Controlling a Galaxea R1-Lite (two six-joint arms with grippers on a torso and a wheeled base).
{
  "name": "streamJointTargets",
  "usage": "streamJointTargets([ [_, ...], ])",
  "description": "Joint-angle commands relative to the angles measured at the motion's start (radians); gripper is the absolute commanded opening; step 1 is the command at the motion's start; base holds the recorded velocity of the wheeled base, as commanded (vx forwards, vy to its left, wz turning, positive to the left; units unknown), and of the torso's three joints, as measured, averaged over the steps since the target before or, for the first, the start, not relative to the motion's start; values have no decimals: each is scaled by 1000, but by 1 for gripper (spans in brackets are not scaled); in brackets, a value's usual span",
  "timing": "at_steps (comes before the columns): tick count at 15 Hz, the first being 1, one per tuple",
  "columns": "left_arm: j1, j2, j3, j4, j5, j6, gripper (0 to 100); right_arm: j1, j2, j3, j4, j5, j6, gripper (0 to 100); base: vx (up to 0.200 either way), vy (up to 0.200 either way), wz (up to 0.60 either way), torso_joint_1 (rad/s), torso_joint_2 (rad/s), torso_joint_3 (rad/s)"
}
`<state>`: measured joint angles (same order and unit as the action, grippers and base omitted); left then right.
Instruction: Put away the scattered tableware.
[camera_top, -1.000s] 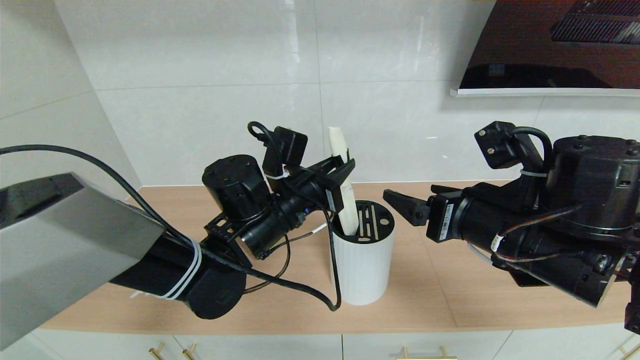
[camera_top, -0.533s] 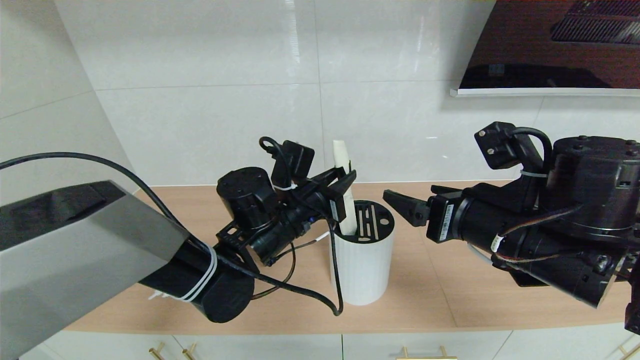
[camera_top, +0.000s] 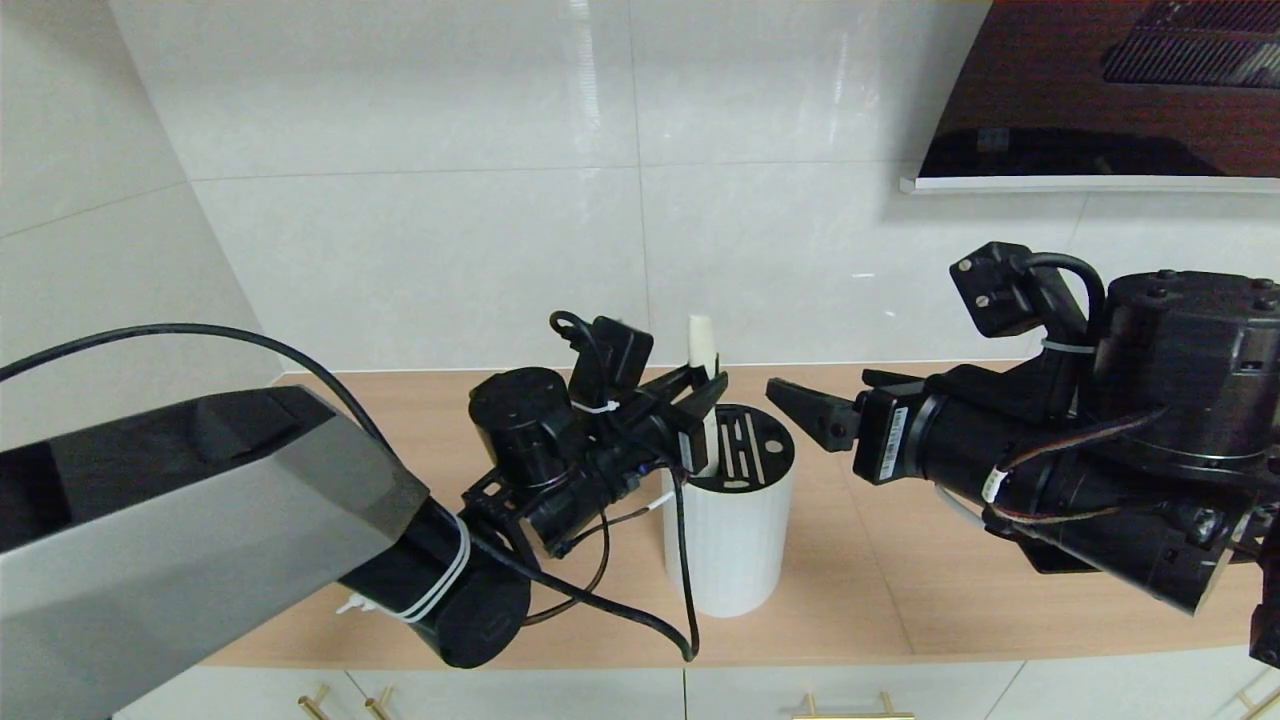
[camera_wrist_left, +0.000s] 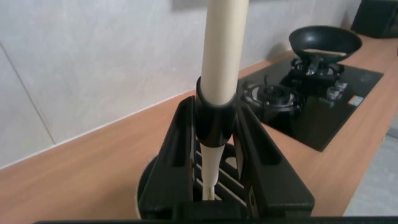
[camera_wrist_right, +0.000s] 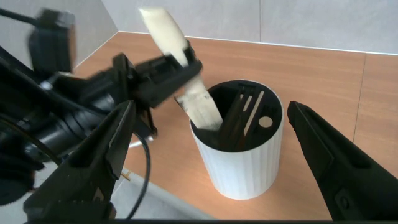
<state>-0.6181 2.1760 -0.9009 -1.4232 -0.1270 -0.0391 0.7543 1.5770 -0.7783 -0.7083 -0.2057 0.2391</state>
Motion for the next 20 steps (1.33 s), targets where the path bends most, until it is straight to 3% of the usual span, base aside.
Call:
streamJointTargets([
  [1,-6,25,0,0,0,-1,0,0,1,1,0,0,0,100,0,0,0,0,0,0],
  [10,-8,47,-3,-2,1,1,0,0,1,1,0,0,0,100,0,0,0,0,0,0],
  [11,-8,47,-3,-2,1,1,100,0,1,1,0,0,0,100,0,0,0,0,0,0],
  [20,-6,30,-7,-20,12,-1,100,0,1,1,0,0,0,100,0,0,0,0,0,0],
])
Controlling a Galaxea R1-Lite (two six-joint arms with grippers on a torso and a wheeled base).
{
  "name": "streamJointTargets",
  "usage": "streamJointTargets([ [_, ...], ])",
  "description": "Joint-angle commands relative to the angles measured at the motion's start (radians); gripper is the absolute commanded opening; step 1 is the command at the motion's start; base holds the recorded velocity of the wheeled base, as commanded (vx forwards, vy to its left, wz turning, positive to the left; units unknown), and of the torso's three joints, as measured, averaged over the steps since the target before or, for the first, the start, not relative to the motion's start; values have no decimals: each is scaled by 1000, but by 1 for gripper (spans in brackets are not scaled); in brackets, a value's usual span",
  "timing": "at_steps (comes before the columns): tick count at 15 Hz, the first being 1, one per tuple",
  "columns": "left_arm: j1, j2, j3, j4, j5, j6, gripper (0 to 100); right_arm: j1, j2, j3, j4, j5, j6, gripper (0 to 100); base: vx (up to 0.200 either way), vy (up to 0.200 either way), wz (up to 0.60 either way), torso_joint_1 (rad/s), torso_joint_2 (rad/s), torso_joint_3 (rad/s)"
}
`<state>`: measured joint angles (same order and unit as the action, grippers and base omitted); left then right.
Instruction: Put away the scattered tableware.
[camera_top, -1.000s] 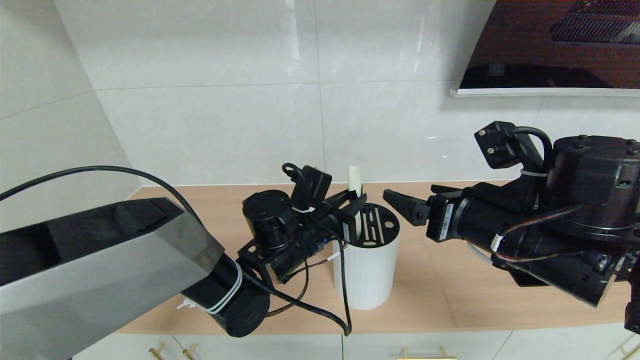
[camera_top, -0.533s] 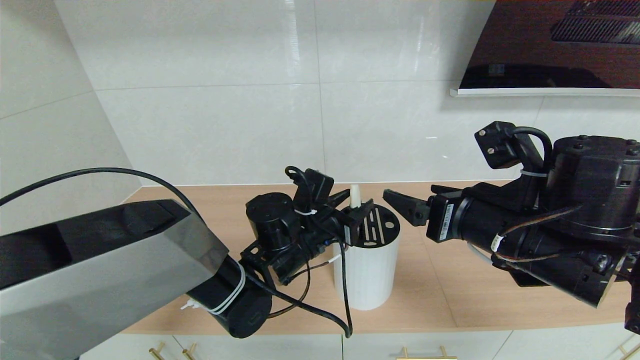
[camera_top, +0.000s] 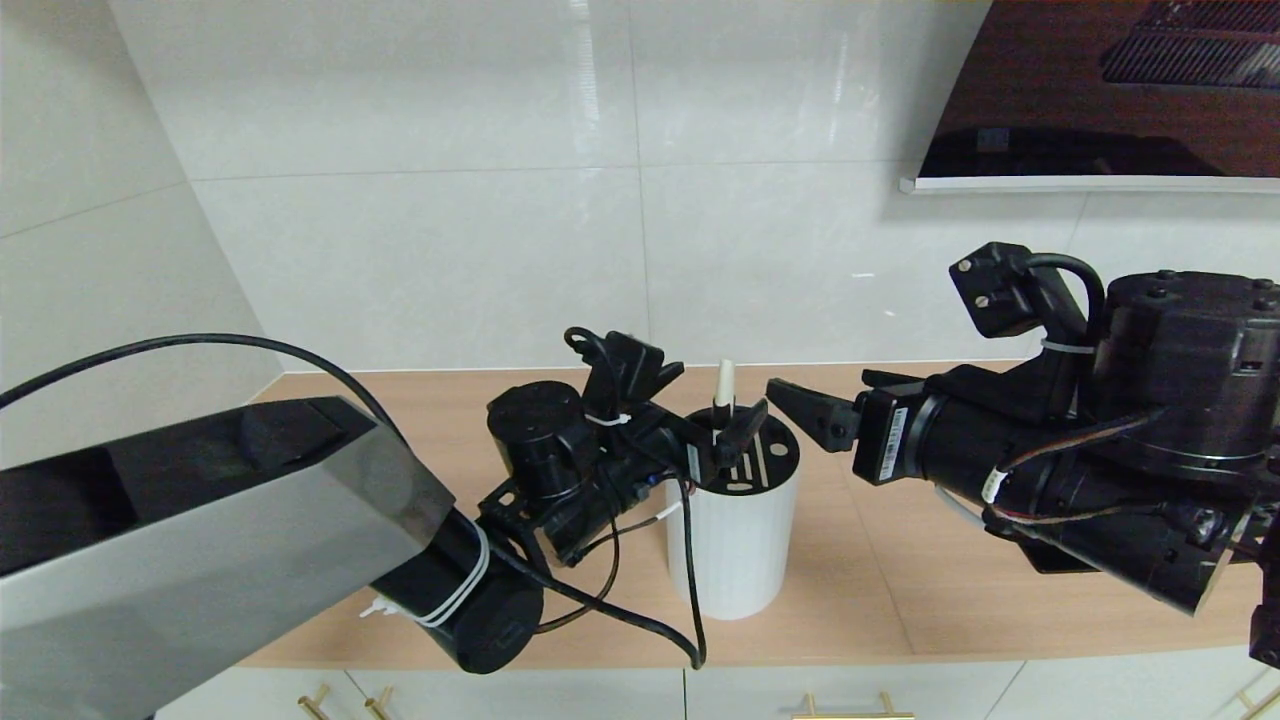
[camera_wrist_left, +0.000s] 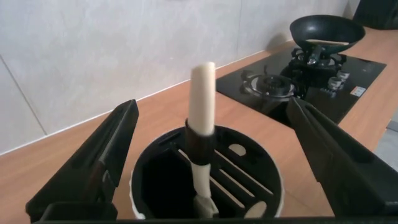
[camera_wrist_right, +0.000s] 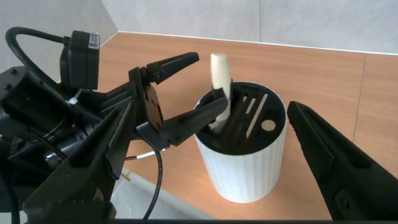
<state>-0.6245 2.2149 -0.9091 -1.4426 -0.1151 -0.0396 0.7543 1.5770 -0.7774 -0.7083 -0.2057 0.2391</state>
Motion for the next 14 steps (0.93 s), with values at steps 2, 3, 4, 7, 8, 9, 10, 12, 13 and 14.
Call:
streamJointTargets([
  [2,-1,-37,3,-35,5,0,100,0,-3,1,-2,-4,0,100,0,0,0,0,0,0],
  [3,-1,-75,10,-55,5,1,100,-3,-22,7,0,-11,0,100,0,0,0,0,0,0],
  [4,0,-155,27,-64,6,0,100,-23,-66,29,0,-18,-3,100,0,0,0,0,0,0],
  [7,14,-288,78,-64,11,-3,100,-73,-140,52,0,-18,-50,100,0,0,0,0,0,0],
  [8,45,-485,239,-64,11,-3,100,-116,-226,147,0,-29,-80,100,0,0,0,0,0,0],
  [9,65,-560,320,-62,11,-3,100,-145,-265,205,0,-44,-81,100,0,0,0,0,0,0],
  [10,74,-649,406,-62,12,-5,100,-210,-308,260,-2,-52,-83,100,0,0,0,0,0,0],
  [12,146,-844,579,-48,12,-8,100,-383,-445,357,0,-30,-112,100,0,0,0,0,0,0],
  [13,184,-932,653,-25,12,-8,100,-475,-489,402,0,2,-118,100,0,0,0,0,0,0],
  [14,236,-1014,713,17,11,-8,100,-558,-535,431,0,51,-123,100,0,0,0,0,0,0],
])
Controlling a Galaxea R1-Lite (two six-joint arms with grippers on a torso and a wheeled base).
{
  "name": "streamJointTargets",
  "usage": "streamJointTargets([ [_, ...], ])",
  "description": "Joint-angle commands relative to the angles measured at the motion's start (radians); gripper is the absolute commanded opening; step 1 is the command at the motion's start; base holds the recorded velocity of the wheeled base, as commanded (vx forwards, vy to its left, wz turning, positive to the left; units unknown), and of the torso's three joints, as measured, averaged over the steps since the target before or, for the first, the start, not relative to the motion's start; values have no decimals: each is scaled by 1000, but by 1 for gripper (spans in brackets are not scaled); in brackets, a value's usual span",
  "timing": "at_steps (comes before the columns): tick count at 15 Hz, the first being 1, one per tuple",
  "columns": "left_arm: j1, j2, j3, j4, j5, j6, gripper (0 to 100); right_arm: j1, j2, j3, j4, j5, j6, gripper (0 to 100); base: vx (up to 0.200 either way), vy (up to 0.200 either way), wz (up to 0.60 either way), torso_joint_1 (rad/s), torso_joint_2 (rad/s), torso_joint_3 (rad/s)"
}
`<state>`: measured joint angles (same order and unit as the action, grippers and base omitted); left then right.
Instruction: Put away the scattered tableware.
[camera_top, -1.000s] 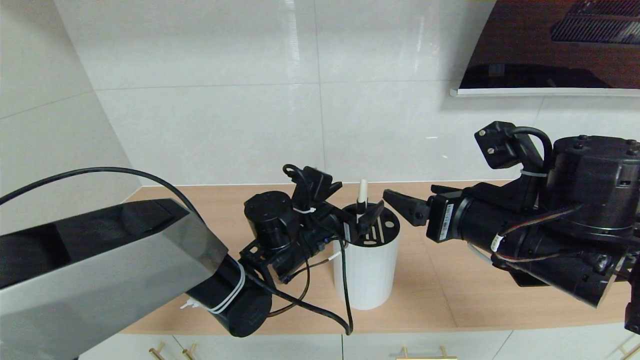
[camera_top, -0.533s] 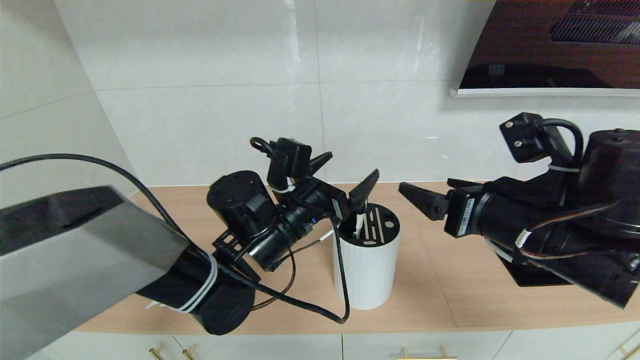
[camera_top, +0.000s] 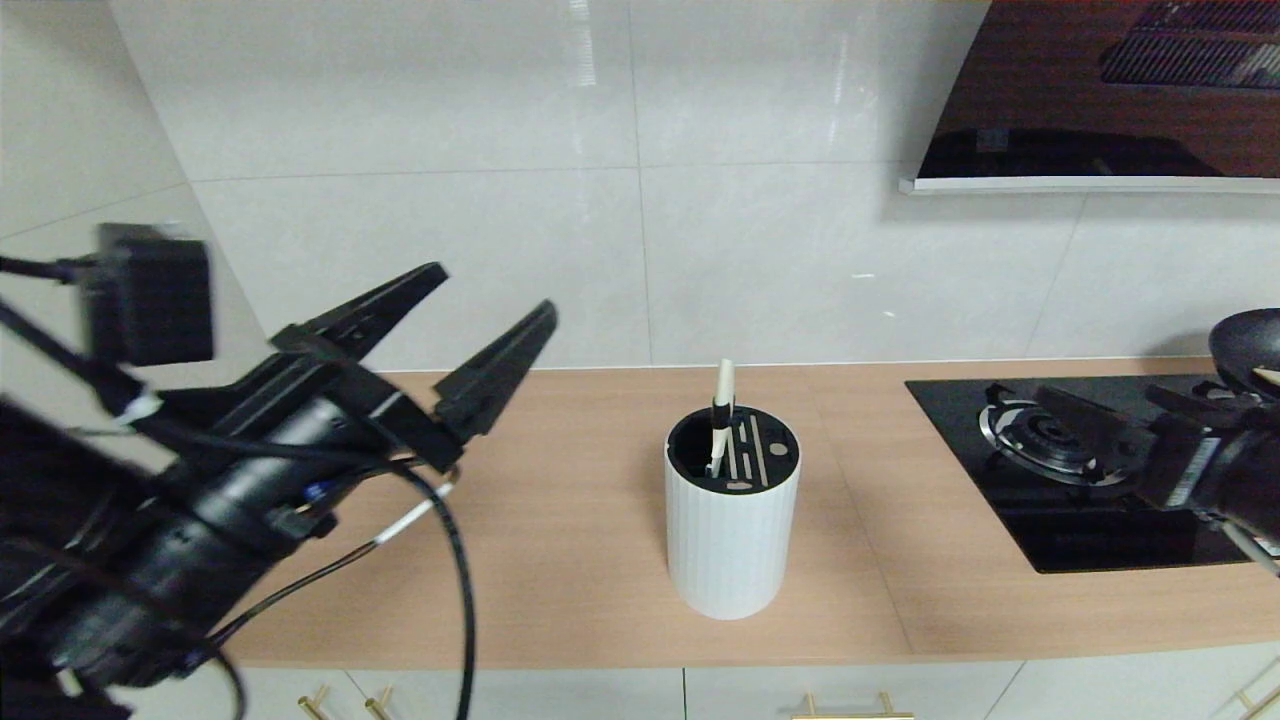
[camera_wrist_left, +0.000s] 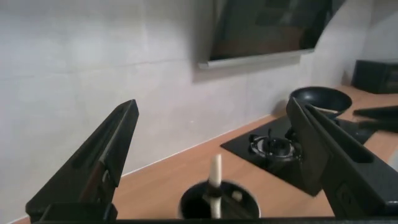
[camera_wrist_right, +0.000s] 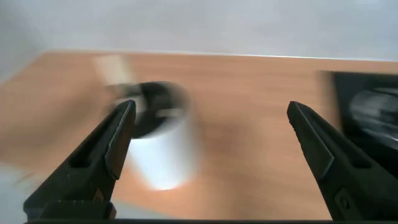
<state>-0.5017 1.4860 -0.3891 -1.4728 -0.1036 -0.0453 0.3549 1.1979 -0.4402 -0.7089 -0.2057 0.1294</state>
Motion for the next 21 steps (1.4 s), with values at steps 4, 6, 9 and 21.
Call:
streamJointTargets([
  [4,227,-678,302,312,-1,-21,100,-467,-360,204,2,246,-43,100,0,0,0,0,0,0],
  [6,227,-1122,253,852,-1,-31,100,-502,-593,307,23,278,-70,100,0,0,0,0,0,0],
  [9,313,-1391,92,1384,4,-188,100,-499,-840,195,408,456,-31,100,0,0,0,0,0,0],
  [21,509,-1484,389,1391,142,58,100,-496,-1097,37,1428,904,-281,100,0,0,0,0,0,0],
])
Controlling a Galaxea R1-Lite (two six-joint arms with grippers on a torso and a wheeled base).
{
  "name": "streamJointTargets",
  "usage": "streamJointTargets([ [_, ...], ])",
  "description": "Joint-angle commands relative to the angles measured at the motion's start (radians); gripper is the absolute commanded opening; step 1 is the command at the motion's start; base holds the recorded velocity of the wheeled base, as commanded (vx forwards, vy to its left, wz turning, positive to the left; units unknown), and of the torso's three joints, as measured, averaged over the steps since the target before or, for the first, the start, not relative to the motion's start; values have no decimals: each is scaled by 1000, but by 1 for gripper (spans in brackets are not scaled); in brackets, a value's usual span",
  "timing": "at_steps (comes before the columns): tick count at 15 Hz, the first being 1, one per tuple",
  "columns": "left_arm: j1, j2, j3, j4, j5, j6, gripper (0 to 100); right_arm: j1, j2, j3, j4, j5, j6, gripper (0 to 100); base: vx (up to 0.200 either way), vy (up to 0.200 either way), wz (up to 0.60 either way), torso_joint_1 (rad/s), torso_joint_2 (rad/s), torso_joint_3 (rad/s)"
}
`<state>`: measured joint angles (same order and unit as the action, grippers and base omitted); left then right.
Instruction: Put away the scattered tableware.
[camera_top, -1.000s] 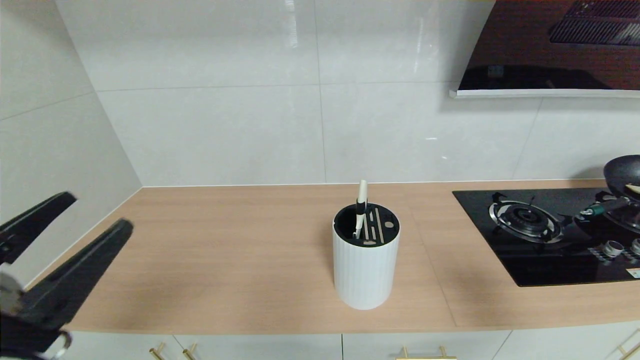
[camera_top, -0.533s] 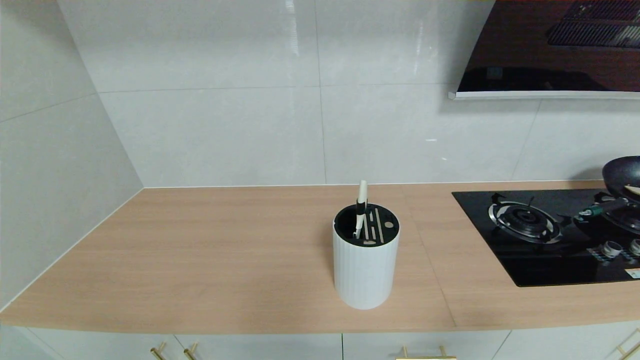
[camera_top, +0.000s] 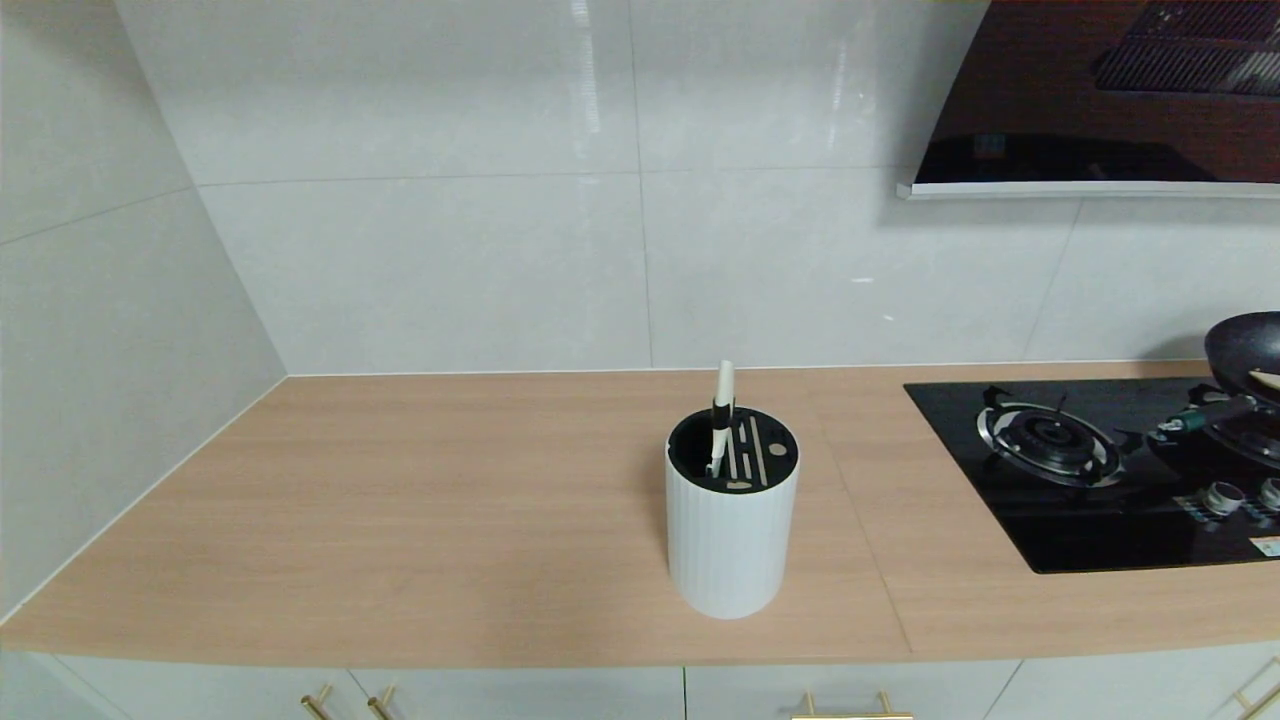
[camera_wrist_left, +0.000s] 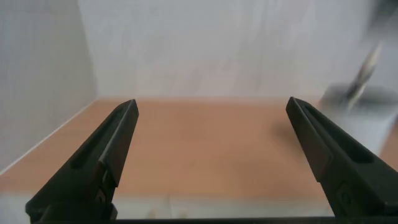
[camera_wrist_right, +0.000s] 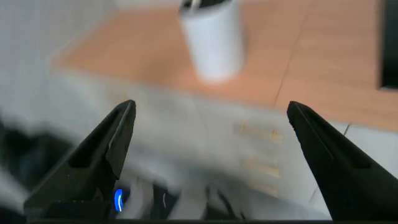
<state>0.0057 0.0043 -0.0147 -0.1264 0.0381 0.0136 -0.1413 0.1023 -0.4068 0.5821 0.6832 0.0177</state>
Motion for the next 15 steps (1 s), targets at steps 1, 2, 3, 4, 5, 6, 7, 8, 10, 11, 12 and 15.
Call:
streamJointTargets([
  [1,2,-3,15,114,2,2,100,0,-1,5,168,13,-205,100,0,0,0,0,0,0],
  [2,0,-3,12,119,-3,11,100,0,-1,37,165,-19,-188,100,0,0,0,0,0,0],
  [3,0,-3,12,116,-6,11,100,0,-1,92,38,-143,-157,100,0,0,0,0,0,0],
  [4,0,-3,12,116,-7,8,100,0,-1,168,-122,-290,-133,100,0,0,0,0,0,0],
  [5,0,-3,12,114,-1,-3,100,-9,-1,229,-272,-495,-130,100,0,0,0,0,0,0],
  [6,0,-3,12,114,9,-17,100,-12,-1,247,-304,-651,-148,100,0,0,0,0,0,0],
  [7,0,-4,12,113,40,-34,100,-12,-1,258,-331,-844,-150,100,0,0,0,0,0,0],
  [8,0,-4,12,111,43,-40,100,-12,-1,272,-352,-886,-137,100,0,0,0,0,0,0],
  [10,0,-3,13,111,43,-40,100,-12,-1,356,-536,-880,-145,100,0,0,0,0,0,0],
  [11,0,-4,12,111,43,-40,100,-12,-1,391,-625,-837,-219,100,0,0,0,0,0,0],
  [12,0,-4,13,111,45,-41,100,-4,5,402,-647,-729,-189,100,0,0,0,0,0,0],
  [15,0,-4,12,111,51,-41,100,45,-1,407,-648,-708,-93,100,0,0,0,0,0,0],
])
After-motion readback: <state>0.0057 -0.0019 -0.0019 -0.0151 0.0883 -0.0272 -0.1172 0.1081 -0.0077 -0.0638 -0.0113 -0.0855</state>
